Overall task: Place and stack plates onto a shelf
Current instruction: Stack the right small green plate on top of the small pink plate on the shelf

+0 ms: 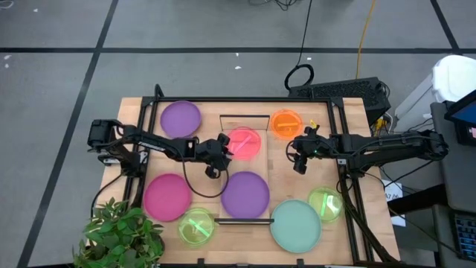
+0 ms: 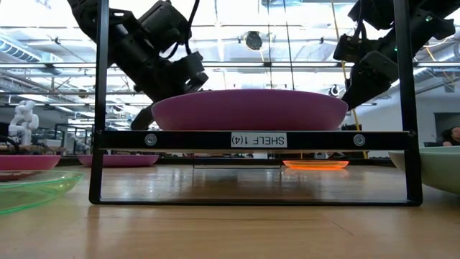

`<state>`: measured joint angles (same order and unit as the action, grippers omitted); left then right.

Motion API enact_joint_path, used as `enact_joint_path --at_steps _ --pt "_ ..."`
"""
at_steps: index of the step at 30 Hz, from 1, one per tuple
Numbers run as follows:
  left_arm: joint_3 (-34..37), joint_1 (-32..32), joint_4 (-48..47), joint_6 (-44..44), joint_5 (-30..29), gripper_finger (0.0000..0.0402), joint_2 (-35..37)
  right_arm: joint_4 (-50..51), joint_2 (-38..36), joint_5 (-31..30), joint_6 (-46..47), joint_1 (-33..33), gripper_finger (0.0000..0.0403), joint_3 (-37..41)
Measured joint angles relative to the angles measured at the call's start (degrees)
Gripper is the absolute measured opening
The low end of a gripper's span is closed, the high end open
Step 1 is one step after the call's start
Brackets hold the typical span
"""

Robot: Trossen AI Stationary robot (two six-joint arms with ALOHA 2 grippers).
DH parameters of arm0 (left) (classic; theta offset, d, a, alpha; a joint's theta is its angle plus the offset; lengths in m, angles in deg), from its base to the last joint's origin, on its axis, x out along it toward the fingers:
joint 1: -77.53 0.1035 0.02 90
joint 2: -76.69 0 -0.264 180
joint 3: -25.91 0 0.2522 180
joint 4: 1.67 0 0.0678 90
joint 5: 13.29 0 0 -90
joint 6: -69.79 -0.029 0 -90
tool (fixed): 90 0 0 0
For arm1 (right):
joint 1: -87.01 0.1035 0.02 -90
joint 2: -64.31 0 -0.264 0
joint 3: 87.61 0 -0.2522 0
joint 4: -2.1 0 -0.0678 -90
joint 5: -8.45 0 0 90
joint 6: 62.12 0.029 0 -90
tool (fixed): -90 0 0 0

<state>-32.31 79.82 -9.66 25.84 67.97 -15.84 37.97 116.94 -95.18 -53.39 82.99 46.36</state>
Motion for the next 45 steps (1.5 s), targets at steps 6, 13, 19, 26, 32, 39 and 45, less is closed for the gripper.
enact_joint_path --at_steps 6,13,19,26,32,39,45 --pt "-0.01 -3.72 -2.82 3.48 -3.96 0.0125 2.06 -4.76 -0.02 1.0 -2.59 -0.01 0.016 -0.12" --pt "-0.09 -8.57 -4.74 6.91 -10.33 0.0125 5.05 4.67 0.9 3.15 -0.12 0.03 0.016 -8.53" --pt "-0.05 -12.58 -11.61 16.79 -11.4 0.0125 8.58 7.33 4.55 3.26 5.13 5.47 0.016 -14.0" --pt "-0.12 -16.8 -14.75 23.96 -11.46 0.0125 11.18 12.21 11.7 0.11 13.48 18.65 0.016 -20.31" --pt "-0.1 -20.4 -19.86 31.61 -11.22 0.0125 12.89 22.93 18.72 -1.32 24.16 29.56 0.016 -28.43" --pt "0.0 -24.13 -23.11 38.86 -11.27 0.0124 13.95 29.81 26.42 0.66 33.12 39.76 0.016 -37.91" --pt "-0.01 -25.79 -24.12 40.65 -11.4 0.0124 13.9 29.9 31.4 3.42 38.81 46.19 0.016 -41.44"
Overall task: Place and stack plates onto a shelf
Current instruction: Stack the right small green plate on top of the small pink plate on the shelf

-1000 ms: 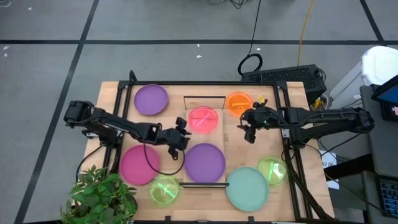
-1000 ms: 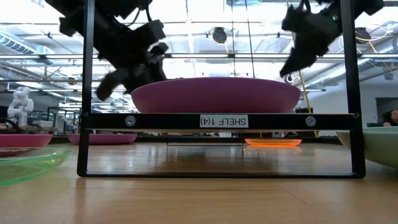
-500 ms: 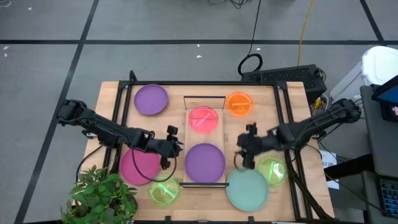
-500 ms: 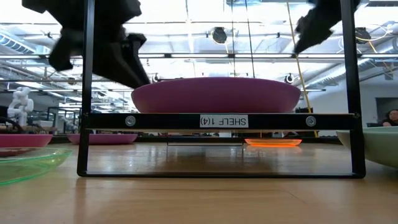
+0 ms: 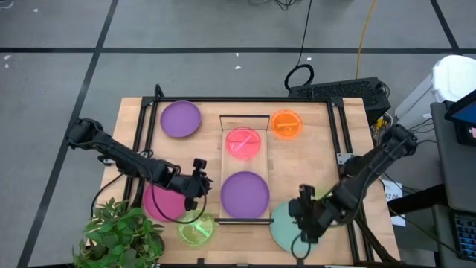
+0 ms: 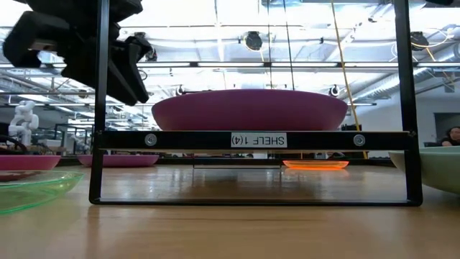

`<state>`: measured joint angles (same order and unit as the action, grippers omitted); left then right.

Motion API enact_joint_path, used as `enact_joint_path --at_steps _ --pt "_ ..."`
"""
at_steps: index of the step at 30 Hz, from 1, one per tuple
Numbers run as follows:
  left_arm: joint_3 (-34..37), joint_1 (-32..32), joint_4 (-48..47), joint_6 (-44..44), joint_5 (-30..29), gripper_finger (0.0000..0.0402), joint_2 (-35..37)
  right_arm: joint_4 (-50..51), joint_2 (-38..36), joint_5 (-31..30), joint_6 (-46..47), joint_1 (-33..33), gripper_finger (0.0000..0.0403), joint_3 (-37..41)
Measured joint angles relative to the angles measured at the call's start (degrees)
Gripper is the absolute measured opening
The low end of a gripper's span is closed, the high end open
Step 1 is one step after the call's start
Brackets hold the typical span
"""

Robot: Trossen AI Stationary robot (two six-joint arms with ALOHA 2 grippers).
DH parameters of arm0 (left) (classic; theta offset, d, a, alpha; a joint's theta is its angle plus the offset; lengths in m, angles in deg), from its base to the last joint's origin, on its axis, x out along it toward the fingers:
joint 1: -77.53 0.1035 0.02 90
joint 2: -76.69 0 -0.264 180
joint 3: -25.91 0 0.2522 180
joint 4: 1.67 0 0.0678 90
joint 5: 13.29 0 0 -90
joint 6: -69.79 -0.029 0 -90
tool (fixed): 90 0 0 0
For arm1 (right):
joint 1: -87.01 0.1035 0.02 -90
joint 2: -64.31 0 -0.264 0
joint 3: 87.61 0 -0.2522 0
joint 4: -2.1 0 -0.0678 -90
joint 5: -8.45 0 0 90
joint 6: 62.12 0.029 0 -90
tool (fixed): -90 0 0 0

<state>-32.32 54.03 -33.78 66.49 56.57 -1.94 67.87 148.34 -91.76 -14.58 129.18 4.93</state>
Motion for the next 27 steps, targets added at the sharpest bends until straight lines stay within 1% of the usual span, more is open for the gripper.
enact_joint_path --at_steps 4,9,14,17,20,24,27 --pt "0.0 -0.3 -0.25 0.85 0.07 0.0124 0.0 -0.55 3.88 2.32 3.44 3.61 0.016 -0.05" --pt "0.0 -0.27 -0.38 1.67 0.36 0.0124 0.0 -2.49 8.81 6.96 7.04 7.36 0.016 -0.06" --pt "0.0 -0.29 -0.38 3.52 0.54 0.0124 0.0 -6.66 11.66 8.83 10.47 9.65 0.016 -0.05" --pt "0.0 -0.29 -0.37 4.66 0.55 0.0124 0.0 -8.76 12.46 8.87 11.98 10.58 0.016 -0.05" --pt "0.0 -0.29 -0.36 5.62 0.59 0.0124 0.0 -9.77 12.49 8.83 10.92 11.72 0.016 -0.05" --pt "0.0 -0.38 -0.36 5.78 0.61 0.0124 -0.02 -9.04 12.51 7.97 5.71 13.54 0.016 -0.05" --pt "0.0 -0.38 -0.37 6.07 0.63 0.0124 -0.02 -9.62 12.47 7.14 3.99 14.43 0.016 0.33"
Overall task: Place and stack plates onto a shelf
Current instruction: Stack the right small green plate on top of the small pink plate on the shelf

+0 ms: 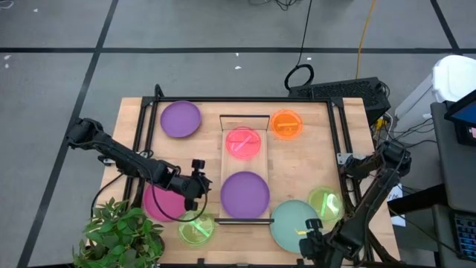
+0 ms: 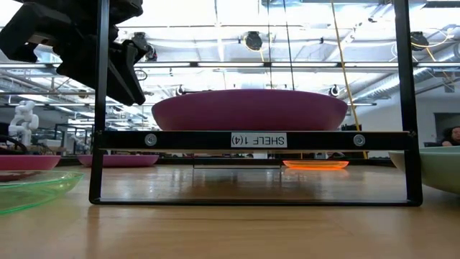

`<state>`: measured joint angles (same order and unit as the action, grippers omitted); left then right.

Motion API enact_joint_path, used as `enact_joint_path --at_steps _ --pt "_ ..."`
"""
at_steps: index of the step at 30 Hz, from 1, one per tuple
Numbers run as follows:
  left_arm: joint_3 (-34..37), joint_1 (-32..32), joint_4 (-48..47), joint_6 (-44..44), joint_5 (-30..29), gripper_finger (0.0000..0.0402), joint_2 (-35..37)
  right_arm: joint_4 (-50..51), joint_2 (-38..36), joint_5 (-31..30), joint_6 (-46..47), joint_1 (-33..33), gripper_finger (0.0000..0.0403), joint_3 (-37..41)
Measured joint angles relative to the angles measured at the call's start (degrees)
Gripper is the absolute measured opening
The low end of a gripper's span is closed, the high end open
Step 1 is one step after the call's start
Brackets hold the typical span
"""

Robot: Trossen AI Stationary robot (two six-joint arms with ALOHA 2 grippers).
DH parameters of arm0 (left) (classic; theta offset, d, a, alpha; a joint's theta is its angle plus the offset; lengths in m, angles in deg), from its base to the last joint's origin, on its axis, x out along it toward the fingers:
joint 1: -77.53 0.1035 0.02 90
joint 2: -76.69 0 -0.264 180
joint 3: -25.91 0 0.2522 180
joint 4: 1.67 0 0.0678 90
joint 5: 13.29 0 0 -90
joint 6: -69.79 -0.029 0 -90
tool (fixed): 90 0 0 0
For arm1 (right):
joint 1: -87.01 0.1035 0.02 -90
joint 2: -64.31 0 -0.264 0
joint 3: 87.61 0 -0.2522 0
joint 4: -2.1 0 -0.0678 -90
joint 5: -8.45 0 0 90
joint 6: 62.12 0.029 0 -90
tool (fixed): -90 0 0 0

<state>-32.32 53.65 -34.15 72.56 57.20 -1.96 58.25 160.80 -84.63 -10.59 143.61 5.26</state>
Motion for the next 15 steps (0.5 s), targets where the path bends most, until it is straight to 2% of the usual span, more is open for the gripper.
enact_joint_path --at_steps 6,15 --pt "0.0 0.0 -0.72 1.06 0.04 0.0124 -0.02 -1.38 0.02 0.19 1.31 0.3 0.016 2.63" --pt "0.0 -0.04 -0.75 2.29 0.17 0.0124 -0.02 9.97 -0.02 3.26 8.7 1.56 0.016 3.2"
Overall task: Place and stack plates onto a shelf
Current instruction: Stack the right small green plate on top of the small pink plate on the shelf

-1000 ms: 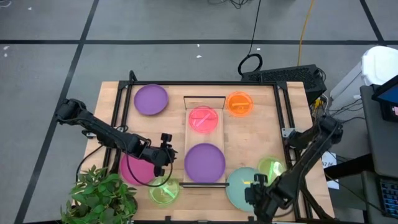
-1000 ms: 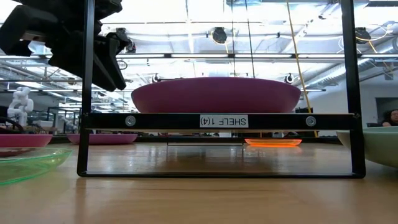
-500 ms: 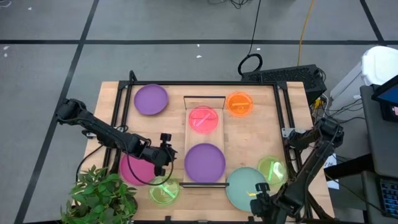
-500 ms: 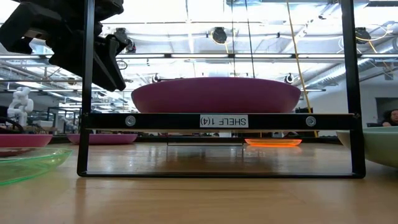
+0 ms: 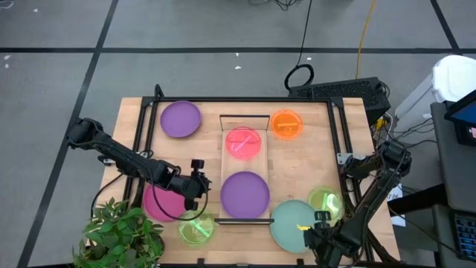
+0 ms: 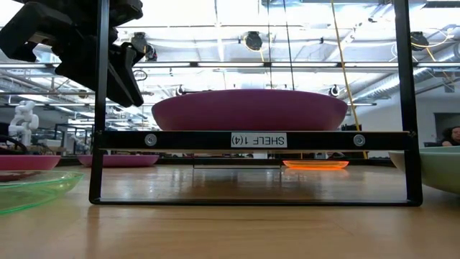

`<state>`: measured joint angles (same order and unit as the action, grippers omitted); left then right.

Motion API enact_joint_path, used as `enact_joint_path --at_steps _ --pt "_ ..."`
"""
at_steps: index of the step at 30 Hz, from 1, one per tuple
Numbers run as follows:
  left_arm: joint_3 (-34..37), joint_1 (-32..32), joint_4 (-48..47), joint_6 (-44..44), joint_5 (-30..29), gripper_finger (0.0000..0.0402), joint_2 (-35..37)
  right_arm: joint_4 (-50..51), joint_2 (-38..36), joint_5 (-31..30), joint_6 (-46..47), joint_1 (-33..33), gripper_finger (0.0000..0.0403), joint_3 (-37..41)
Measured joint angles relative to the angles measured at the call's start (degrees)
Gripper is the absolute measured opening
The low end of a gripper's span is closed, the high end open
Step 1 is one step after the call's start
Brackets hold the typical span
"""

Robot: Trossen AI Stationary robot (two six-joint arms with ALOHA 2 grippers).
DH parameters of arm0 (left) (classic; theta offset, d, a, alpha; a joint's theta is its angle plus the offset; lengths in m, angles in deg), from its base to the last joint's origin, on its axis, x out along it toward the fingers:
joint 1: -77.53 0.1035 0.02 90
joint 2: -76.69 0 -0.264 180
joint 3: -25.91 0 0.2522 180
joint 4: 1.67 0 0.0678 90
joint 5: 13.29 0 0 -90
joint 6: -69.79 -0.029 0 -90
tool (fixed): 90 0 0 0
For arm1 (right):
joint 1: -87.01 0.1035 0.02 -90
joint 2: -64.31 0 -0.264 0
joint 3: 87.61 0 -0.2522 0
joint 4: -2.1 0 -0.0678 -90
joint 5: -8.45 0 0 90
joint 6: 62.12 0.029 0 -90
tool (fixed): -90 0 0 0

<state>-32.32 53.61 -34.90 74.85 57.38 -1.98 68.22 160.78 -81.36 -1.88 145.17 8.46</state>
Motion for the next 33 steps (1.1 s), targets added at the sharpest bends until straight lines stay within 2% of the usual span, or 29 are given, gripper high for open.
enact_joint_path --at_steps 10,23,27,33 --pt "0.0 0.0 -0.01 0.1 0.0 0.0124 0.0 3.44 -0.09 0.18 8.65 4.07 0.016 5.04" --pt "0.0 0.0 -0.01 0.0 -0.02 0.0124 0.0 0.71 -0.33 0.13 8.25 4.25 0.0158 14.57" --pt "0.0 0.0 0.01 -0.26 -0.03 0.0124 0.0 0.39 -0.33 0.16 8.17 4.23 0.0136 14.8" --pt "0.0 0.0 0.01 -0.15 -0.04 0.0124 0.0 0.06 -0.24 0.25 8.61 4.25 0.0077 14.84"
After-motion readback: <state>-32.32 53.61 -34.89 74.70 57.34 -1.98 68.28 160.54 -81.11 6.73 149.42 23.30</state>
